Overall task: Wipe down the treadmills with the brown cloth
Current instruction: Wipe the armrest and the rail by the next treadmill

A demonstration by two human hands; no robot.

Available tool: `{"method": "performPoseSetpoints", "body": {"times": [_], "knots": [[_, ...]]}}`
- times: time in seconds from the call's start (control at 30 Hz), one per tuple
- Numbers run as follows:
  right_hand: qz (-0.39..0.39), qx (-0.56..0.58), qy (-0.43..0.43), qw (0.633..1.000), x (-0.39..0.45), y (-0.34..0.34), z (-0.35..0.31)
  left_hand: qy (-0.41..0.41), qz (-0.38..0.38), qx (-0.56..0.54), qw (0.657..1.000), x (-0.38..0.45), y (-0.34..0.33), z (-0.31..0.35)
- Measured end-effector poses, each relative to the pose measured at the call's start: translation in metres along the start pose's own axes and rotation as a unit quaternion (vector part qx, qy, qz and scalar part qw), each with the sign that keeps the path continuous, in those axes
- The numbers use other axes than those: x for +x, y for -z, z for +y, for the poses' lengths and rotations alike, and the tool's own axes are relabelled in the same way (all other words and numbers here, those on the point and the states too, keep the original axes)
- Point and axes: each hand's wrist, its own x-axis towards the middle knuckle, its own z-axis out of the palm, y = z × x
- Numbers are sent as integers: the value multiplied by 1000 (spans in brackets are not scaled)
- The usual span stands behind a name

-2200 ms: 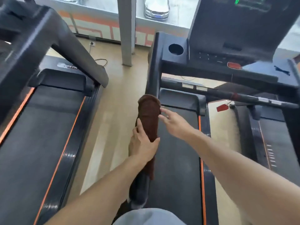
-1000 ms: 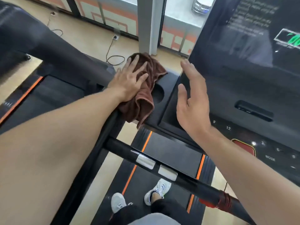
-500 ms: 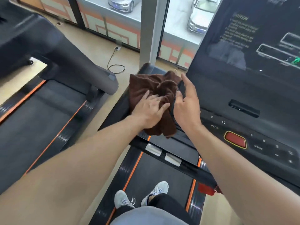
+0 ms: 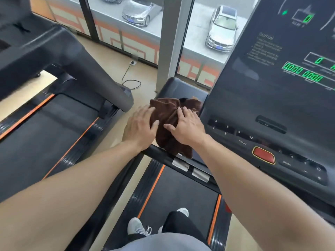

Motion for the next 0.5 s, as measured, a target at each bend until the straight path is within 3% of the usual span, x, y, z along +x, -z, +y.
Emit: {"method": "performPoseSetpoints", "body": {"times": [0.1,0.2,0.43,0.5], "knots": [[-52,-37,7,998,25,18,-2,113,-36,16,993,3,-9,-3],[-94,-35,20,995,44,20,-1,121,-50,58,990,7,-17,-2],[59,-10,24,998,26,8,2,136,-64,73,986,8,-12,3],[57,-47,24,997,25,19,2,142,-61,58,986,7,-8,4]]}}
